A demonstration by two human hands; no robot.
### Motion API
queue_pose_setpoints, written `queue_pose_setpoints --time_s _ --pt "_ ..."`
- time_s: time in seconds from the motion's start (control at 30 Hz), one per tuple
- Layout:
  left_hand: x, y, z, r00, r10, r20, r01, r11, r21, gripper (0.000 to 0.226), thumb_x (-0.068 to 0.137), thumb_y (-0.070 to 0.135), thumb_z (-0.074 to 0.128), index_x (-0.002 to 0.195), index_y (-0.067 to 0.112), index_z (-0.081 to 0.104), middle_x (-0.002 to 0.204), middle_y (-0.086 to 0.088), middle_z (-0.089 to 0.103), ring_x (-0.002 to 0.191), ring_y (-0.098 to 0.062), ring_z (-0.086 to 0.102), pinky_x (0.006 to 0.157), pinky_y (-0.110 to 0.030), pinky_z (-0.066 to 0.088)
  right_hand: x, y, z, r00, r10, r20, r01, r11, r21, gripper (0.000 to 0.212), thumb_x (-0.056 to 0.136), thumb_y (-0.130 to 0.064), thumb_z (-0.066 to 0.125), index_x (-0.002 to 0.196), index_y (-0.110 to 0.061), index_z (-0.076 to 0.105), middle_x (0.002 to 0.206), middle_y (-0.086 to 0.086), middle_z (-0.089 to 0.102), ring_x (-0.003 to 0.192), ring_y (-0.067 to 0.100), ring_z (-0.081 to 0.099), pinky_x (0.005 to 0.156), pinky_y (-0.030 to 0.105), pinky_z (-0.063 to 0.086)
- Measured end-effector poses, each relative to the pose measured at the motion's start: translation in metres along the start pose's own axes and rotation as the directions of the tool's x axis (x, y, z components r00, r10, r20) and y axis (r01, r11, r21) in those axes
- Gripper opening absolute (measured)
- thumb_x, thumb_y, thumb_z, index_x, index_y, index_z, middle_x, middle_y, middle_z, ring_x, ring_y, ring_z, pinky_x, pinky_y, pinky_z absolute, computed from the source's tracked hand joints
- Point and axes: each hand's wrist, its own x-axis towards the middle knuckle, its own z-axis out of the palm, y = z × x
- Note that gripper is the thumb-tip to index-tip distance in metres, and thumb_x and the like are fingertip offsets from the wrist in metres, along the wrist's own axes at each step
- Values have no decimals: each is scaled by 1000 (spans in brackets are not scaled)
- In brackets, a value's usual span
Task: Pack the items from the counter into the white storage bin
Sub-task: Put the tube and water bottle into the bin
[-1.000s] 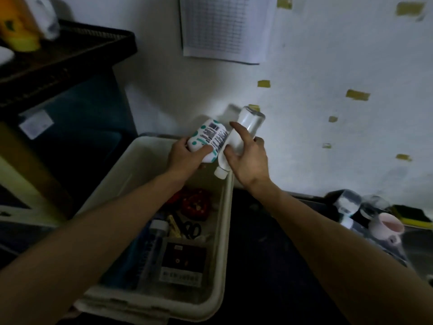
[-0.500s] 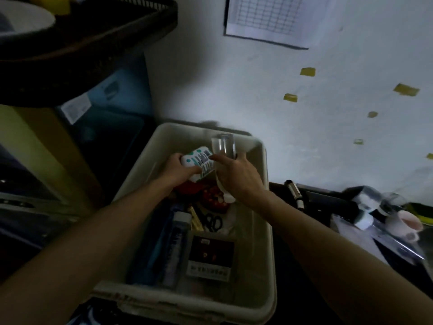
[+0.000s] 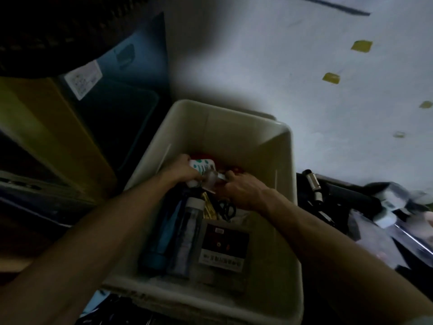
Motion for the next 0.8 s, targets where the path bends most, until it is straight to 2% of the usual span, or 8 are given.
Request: queue_pose_setpoints --time_s 0.1,0.2,0.27,0.33,0.5,0.63,0.7,0.8 --pt "5 2 -2 995 100 24 -103 981 166 64 71 26 82 127 14 54 121 -8 62 100 -24 63 85 -37 57 13 -4 13 1000 1 18 -2 1000 17 49 101 -44 46 146 -25 39 141 13 45 121 31 50 94 39 44" --pt "8 14 -8 970 224 94 -243 863 443 63 71 34 81 126 18 55 119 -5 63 101 -24 63 84 -35 56 19 -4 28 993 3 117 -1 1000 -15 55 102 -46 43 148 -18 39 149 15 39 133 35 41 105 40 36" --pt "13 23 -10 967 198 158 -253 794 553 67 71 33 81 130 17 52 123 -7 61 105 -25 62 87 -37 55 22 -9 35 986 0 169 0 1000 1 56 100 -48 45 145 -15 45 150 13 41 132 33 44 105 39 39" --pt "19 26 -9 968 119 220 -230 769 596 71 73 30 82 133 14 49 128 -8 58 109 -25 60 90 -35 54 27 -17 34 987 12 160 -21 998 54 52 99 -46 49 141 -16 50 144 7 50 124 28 52 94 34 45" --pt "34 15 1 956 -6 293 -190 749 635 70 83 25 75 141 6 40 135 -13 52 115 -27 57 92 -31 51 37 -30 21 959 68 275 -90 994 68 53 94 -37 59 142 -17 47 147 10 46 133 31 44 105 46 41" --pt "41 6 10 935 32 354 -266 726 635 59 90 20 65 142 7 40 138 -14 50 120 -27 54 92 -29 47 35 -23 17 943 43 330 -72 995 76 44 95 -32 58 136 -17 52 139 8 53 125 28 53 94 42 46" --pt "43 1 17 926 82 369 -325 673 664 53 92 24 62 140 8 45 136 -13 52 117 -26 55 87 -29 45 31 -19 14 931 26 365 -74 990 119 44 96 -32 57 136 -15 52 140 6 52 126 28 51 94 40 45" --pt "43 -5 27 921 124 368 -370 572 732 44 92 30 63 129 9 52 125 -12 58 108 -26 58 77 -28 44 33 -12 23 907 35 420 -130 971 199 37 92 -36 62 123 -15 60 127 7 61 108 25 60 74 32 44"
